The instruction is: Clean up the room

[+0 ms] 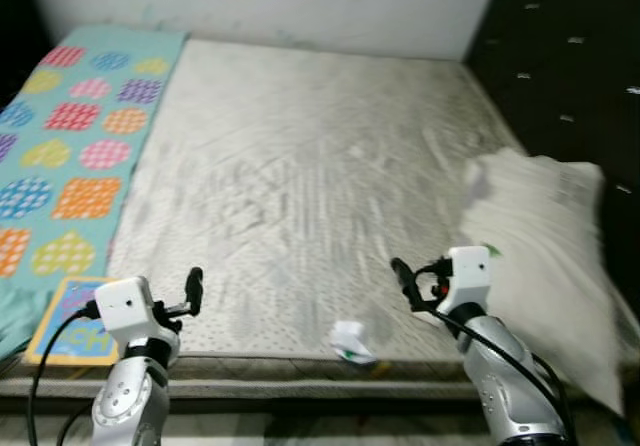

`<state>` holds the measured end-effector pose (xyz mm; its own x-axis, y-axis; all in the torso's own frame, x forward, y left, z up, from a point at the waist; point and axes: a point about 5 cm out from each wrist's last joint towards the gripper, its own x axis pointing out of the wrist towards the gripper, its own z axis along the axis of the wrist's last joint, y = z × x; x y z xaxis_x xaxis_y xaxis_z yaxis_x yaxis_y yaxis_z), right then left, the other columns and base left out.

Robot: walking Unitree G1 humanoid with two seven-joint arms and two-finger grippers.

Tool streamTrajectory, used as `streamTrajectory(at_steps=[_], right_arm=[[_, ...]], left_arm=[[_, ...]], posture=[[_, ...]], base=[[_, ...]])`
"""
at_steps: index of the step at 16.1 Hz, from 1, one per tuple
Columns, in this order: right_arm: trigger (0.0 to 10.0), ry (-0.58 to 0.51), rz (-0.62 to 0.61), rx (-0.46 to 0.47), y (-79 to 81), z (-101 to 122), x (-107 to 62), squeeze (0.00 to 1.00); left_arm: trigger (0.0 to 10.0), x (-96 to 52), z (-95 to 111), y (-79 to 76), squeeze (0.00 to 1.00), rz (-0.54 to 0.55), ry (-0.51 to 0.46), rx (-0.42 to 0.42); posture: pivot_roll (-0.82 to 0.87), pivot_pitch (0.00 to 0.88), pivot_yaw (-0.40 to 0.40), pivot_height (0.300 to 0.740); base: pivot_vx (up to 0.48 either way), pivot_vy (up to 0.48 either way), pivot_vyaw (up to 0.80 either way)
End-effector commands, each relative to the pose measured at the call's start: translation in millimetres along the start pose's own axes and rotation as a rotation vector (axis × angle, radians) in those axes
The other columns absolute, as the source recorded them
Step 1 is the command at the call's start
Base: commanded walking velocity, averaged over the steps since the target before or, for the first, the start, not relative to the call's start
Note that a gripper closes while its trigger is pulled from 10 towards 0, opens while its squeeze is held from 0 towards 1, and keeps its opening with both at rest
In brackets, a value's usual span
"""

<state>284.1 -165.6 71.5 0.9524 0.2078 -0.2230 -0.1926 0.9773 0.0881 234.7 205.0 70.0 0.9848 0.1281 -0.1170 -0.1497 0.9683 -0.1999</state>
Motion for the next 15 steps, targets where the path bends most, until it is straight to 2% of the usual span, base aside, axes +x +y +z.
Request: streamTrajectory(at_steps=[1,15], right_arm=[[10.0,-0.005,-0.012,0.004,-2.7,0.8,-1.5,0.00],[10.0,-0.013,0.003,0.009,-1.3,2.0,-2.2,0.00]], left_arm=[[10.0,-2.3,-4.4,2.9,0.00,0.012,0.018,0.001],[10.0,-2.1,-5.5,4.3,0.00,0.017,0.031,0.002]], posture=[[-0.09,0.062,-0.085,0.740],[-0.09,0.071,-0.083,0.740]], base=[[0.000,0.000,0.00],[0.000,0.000,0.00]])
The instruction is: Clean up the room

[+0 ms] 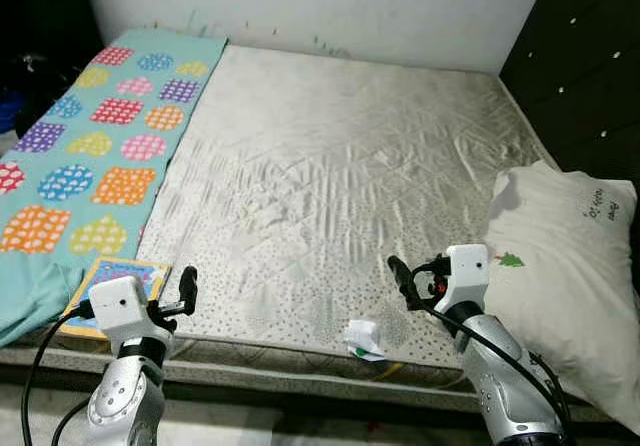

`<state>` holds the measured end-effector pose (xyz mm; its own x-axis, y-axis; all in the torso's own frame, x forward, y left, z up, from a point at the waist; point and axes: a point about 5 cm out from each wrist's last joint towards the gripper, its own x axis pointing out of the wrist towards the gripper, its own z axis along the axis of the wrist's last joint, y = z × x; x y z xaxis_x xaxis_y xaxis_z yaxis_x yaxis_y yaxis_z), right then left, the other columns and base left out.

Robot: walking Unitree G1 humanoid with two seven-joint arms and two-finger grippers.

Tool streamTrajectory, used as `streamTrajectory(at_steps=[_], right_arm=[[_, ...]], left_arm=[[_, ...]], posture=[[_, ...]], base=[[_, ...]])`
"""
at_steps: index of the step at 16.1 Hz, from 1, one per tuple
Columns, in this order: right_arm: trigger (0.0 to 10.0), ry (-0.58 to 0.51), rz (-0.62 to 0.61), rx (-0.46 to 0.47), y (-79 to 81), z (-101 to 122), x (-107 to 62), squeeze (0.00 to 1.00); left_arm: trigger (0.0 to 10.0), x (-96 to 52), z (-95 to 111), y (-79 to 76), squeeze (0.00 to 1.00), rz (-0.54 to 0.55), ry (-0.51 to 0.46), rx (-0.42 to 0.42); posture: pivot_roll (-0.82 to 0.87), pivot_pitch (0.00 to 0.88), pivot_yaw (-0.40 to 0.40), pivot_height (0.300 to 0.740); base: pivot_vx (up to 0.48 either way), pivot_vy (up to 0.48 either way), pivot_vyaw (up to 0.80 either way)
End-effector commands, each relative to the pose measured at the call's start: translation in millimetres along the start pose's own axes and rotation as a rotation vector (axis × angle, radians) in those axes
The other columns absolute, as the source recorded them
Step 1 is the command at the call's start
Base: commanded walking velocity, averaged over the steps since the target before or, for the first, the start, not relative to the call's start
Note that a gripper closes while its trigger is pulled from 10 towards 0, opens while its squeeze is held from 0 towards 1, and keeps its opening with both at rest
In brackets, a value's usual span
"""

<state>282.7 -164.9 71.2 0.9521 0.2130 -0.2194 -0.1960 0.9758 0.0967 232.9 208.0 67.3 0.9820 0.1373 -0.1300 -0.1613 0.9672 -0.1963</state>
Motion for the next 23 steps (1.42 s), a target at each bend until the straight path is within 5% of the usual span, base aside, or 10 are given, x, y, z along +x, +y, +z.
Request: streamTrajectory(at_steps=[1,7,23], right_arm=[[10.0,-0.010,0.000,-0.001,-1.7,3,-1.1,0.00],[10.0,-0.012,0.007,0.005,-0.4,3,-2.0,0.00],[10.0,-0.024,0.040,-0.016,3.3,13,-5.0,0.00]], left_arm=[[10.0,-0.8,-3,0.6,0.00,0.006,0.020,0.001],[10.0,-2.1,-2,1.2,0.00,0.010,0.014,-0.008],[10.0,-11.4,12,6.5,0.00,0.090,-0.027,-0.016]], posture=[[-0.09,0.071,-0.083,0.736],[-0.09,0.080,-0.081,0.659],[-0.09,0.149,-0.087,0.659]], base=[[0.000,0.000,0.00],[0.000,0.000,0.00],[0.000,0.000,0.00]])
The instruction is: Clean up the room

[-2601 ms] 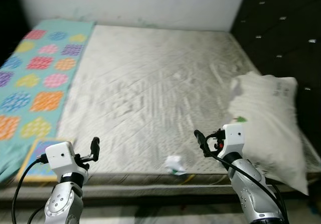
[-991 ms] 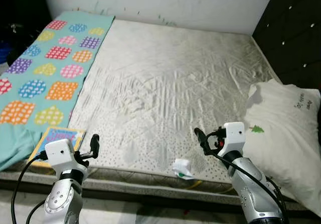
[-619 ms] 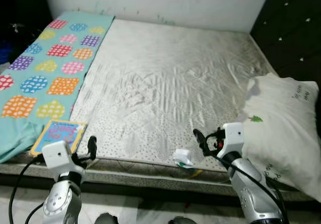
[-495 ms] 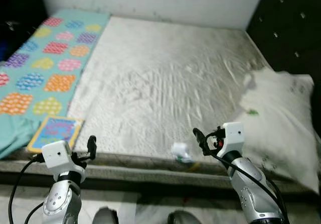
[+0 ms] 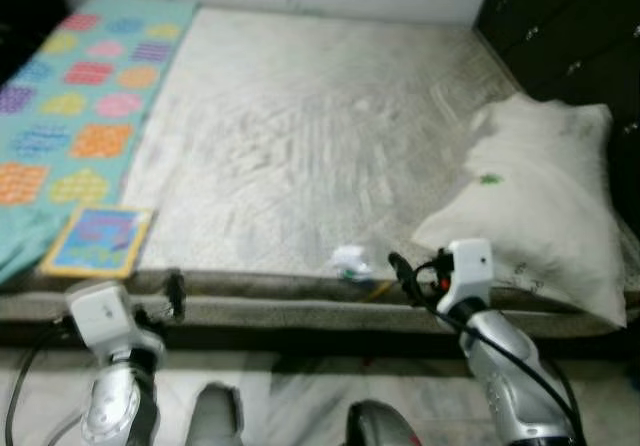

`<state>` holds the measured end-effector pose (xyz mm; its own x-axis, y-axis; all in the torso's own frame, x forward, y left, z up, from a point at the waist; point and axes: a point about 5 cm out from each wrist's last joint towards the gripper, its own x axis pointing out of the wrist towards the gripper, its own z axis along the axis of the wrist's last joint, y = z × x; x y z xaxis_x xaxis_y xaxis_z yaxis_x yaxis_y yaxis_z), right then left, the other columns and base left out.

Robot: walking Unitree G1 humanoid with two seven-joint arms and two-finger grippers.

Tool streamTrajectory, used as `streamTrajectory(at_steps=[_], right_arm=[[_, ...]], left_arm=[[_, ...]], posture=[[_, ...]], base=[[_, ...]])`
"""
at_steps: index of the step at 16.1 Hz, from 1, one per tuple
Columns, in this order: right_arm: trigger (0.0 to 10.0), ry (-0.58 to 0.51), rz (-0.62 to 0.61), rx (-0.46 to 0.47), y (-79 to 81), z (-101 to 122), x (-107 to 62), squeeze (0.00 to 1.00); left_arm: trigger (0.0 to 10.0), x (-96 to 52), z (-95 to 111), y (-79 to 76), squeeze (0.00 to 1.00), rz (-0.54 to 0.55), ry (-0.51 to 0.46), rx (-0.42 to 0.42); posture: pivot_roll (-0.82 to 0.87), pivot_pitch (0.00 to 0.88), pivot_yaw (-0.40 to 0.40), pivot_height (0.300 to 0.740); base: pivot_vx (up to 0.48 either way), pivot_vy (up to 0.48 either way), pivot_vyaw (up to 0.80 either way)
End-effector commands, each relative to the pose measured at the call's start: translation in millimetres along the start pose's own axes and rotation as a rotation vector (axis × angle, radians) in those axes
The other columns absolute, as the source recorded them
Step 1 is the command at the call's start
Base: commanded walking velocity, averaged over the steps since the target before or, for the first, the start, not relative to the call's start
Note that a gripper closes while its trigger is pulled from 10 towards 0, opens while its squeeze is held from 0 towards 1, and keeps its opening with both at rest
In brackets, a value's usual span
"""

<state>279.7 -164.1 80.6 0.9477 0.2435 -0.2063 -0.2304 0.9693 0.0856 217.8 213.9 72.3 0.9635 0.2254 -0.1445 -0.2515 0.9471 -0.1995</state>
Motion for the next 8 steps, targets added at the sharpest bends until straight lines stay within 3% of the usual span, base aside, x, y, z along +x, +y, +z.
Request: streamTrajectory(at_steps=[1,6,8], right_arm=[[10.0,-0.010,0.013,0.002,1.6,4.0,0.0,0.00],[10.0,0.000,0.020,0.004,2.4,3.3,-0.8,0.00],[10.0,0.003,0.019,0.004,2.4,3.1,-0.8,0.00]], left_arm=[[10.0,2.9,7.0,-1.3,0.00,-0.004,-0.021,0.003],[10.0,1.5,8.0,-2.9,0.00,-0.020,-0.024,0.003],[10.0,2.0,7.9,-4.0,0.00,-0.035,-0.022,-0.001]], posture=[[-0.09,0.150,-0.087,0.659],[-0.09,0.150,-0.087,0.659],[-0.09,0.150,-0.087,0.659]], base=[[0.000,0.000,0.00],[0.000,0.000,0.00],[0.278,0.000,0.00]])
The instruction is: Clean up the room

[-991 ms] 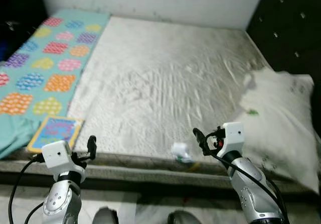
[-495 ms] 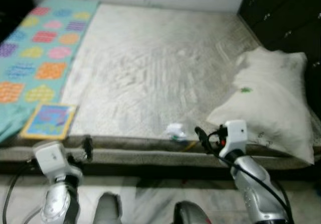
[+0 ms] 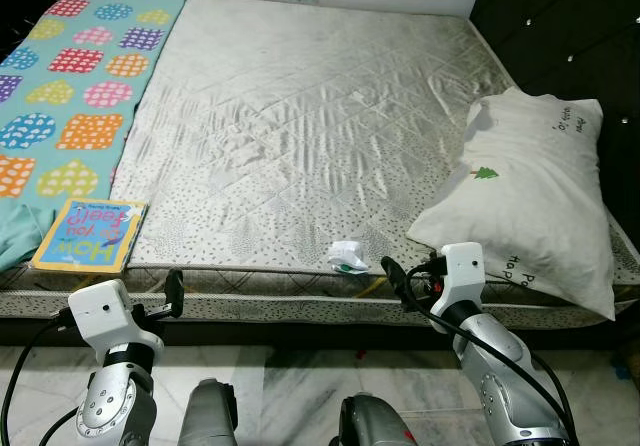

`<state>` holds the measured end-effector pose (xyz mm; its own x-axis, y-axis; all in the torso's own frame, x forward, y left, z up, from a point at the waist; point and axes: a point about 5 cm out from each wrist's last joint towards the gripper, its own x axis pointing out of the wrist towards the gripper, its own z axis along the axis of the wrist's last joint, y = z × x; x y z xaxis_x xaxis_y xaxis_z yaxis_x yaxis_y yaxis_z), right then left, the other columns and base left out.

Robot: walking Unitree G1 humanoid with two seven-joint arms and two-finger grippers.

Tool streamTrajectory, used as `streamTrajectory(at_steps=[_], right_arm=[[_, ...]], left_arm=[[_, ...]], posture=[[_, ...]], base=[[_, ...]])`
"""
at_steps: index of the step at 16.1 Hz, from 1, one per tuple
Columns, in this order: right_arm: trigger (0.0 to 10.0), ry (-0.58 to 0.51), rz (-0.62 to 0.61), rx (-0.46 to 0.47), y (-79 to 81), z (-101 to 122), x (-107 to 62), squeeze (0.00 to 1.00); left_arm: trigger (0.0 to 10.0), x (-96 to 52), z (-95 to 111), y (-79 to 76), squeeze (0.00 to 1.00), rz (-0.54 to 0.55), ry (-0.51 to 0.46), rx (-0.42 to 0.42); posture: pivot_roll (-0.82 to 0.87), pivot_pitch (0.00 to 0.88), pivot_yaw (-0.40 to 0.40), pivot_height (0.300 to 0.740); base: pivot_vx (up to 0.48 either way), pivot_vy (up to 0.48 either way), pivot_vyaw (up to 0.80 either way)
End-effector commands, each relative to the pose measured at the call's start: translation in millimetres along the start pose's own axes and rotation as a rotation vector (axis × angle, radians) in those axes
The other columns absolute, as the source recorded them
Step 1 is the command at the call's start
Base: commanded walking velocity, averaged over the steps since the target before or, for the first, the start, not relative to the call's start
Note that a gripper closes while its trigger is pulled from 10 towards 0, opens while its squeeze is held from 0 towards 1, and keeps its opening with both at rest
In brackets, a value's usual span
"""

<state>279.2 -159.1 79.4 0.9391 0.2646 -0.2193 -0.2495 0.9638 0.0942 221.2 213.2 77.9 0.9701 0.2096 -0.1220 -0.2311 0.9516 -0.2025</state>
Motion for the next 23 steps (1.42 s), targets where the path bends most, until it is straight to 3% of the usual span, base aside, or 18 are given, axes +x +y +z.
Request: streamTrajectory(at_steps=[1,12,18,23], right_arm=[[10.0,-0.012,-0.003,-0.001,-2.7,4.7,-1.8,0.00],[10.0,-0.013,-0.027,0.018,-4.3,5.6,-0.2,0.00],[10.0,-0.006,-0.023,0.025,-4.0,4.8,0.2,0.00],[10.0,0.010,-0.001,0.027,-2.4,2.2,-3.7,0.00]], left_arm=[[10.0,-0.1,2.4,-1.7,0.00,-0.014,-0.002,-0.001],[10.0,1.8,3.3,-3.2,0.00,-0.026,0.003,0.000],[10.0,2.2,2.0,-1.7,0.00,-0.014,0.015,-0.007],[10.0,-2.7,0.1,-0.6,0.00,-0.005,0.026,-0.008]], posture=[[-0.10,0.154,-0.086,0.659],[-0.10,0.171,-0.084,0.659],[-0.09,0.174,-0.085,0.659],[-0.09,0.180,-0.086,0.610]], base=[[0.326,0.000,0.00],[0.346,0.000,0.00],[0.000,0.000,0.00],[0.000,0.000,0.00]])
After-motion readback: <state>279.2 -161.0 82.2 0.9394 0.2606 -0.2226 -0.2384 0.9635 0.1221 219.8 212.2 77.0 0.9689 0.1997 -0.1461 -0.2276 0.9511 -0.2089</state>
